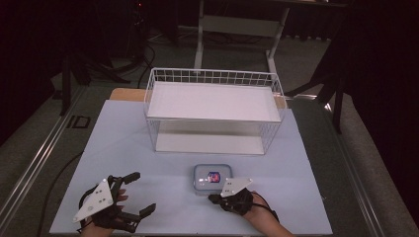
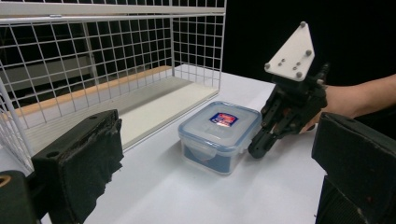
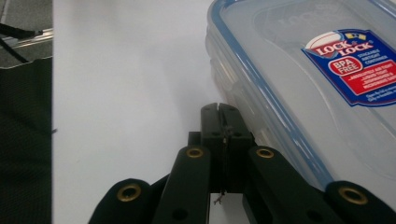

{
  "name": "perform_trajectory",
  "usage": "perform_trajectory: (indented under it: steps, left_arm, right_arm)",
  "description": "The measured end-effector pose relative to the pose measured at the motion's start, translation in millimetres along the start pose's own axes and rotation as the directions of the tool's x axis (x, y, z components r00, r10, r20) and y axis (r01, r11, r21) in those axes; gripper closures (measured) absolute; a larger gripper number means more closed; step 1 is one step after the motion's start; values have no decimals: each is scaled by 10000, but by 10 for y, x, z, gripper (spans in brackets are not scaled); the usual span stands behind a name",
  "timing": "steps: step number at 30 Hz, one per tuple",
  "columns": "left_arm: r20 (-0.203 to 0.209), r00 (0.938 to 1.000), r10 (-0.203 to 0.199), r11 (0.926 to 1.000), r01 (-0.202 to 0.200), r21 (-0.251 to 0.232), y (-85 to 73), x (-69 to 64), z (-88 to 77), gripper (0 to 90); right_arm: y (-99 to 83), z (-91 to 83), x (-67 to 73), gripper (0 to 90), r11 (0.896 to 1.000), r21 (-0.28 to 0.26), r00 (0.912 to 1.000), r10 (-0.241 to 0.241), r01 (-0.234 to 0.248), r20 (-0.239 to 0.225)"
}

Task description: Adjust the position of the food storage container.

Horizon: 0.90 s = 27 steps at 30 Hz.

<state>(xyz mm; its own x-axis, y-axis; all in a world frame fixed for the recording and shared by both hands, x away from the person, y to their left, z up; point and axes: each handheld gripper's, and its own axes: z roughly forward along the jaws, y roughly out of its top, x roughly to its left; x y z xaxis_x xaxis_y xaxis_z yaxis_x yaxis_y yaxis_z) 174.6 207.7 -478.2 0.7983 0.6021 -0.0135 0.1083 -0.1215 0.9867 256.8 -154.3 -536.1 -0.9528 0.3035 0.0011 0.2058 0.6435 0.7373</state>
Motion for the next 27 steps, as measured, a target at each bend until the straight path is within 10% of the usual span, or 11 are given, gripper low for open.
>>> perform_trajectory:
  steps: [13, 21, 27]
  left_arm:
    - [52, 10000, -35, 10000, 34, 28, -8, 6, -6, 28]
    - [132, 9999, -59, 10000, 58, 55, -3, 0, 21, 28]
    - [266, 9996, -128, 9998, 124, 161, -2, -14, 63, 28]
  right_arm:
    - [38, 22, -6, 896, 9995, -307, 9994, 114, -123, -320]
    - [50, -299, 41, 881, 9952, -932, 9995, 294, -303, -109]
    - [101, -675, 22, 854, 9830, -1828, 9951, 372, -199, 916]
